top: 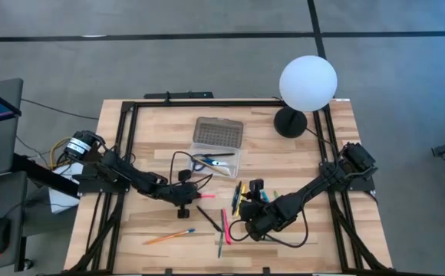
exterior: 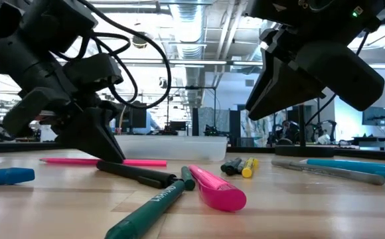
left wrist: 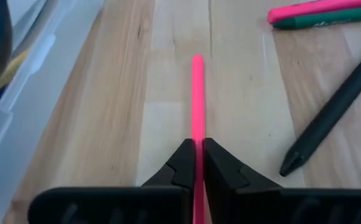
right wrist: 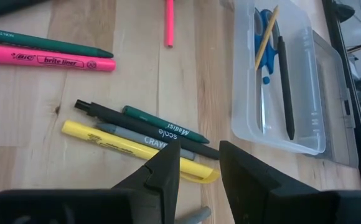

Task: Pick & place school supplies into a supply box
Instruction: Put the pink pencil into the gray supply box

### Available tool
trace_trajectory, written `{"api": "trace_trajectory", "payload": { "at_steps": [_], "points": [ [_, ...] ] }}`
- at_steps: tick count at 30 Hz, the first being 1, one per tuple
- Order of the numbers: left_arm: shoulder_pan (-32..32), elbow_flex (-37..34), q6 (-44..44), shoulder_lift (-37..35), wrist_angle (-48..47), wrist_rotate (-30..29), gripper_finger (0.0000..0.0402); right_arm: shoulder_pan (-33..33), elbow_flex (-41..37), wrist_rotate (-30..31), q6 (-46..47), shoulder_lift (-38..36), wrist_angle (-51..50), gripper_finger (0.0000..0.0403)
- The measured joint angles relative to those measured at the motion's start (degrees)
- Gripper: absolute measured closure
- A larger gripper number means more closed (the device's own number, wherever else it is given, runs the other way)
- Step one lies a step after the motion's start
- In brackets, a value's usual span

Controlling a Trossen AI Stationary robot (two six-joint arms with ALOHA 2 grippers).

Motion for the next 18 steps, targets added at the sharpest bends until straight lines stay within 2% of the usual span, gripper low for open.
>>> {"api": "trace_trajectory", "payload": {
  "at_steps": [13,18],
  "points": [
    [-0.17,-0.07,-0.29,0.28,7.59,-1.6,0.0397,0.0,0.0,0.02,-0.02,0.01,-0.02,0.0294],
    [-0.28,-0.07,-1.43,0.28,7.84,-2.19,0.0398,0.0,0.0,0.02,-0.04,0.01,-0.07,0.0294]
  ]
}}
